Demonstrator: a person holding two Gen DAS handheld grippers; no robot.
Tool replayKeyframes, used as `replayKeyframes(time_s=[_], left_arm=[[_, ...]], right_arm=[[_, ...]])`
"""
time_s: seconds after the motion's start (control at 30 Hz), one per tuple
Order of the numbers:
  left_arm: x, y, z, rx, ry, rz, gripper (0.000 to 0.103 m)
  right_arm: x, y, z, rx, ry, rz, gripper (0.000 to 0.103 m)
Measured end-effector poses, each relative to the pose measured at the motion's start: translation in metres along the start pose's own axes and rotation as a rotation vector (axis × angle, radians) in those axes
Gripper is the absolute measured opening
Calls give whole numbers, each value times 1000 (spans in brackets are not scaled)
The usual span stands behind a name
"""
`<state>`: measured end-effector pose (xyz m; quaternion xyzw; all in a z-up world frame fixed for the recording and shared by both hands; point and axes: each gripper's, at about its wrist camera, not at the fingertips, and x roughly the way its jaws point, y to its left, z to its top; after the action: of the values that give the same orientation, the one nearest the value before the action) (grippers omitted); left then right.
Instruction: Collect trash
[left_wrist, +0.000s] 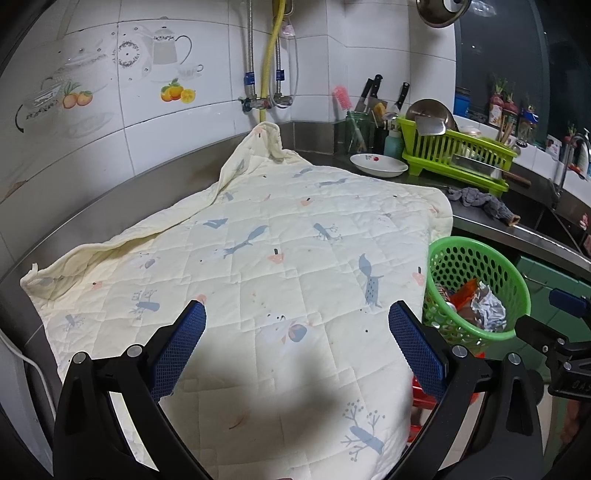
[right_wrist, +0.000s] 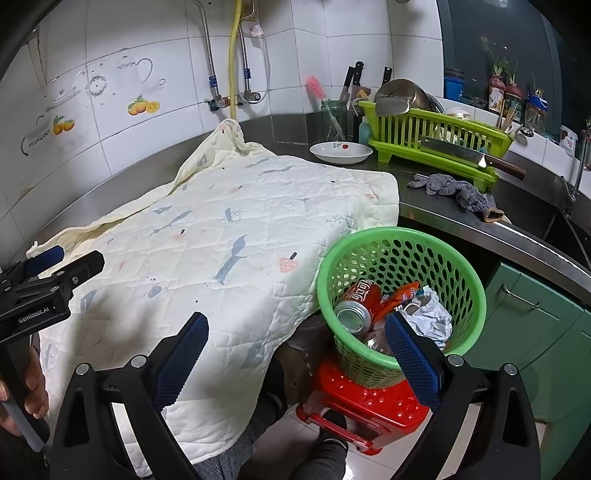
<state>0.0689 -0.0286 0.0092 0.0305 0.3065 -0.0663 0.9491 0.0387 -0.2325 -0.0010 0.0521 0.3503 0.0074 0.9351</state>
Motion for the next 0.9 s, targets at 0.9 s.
replayKeyframes(time_s=[0.9], left_arm=[[-6, 1, -4, 4, 2, 12, 98]], right_arm=[[-2, 8, 1, -4, -5, 8, 93]])
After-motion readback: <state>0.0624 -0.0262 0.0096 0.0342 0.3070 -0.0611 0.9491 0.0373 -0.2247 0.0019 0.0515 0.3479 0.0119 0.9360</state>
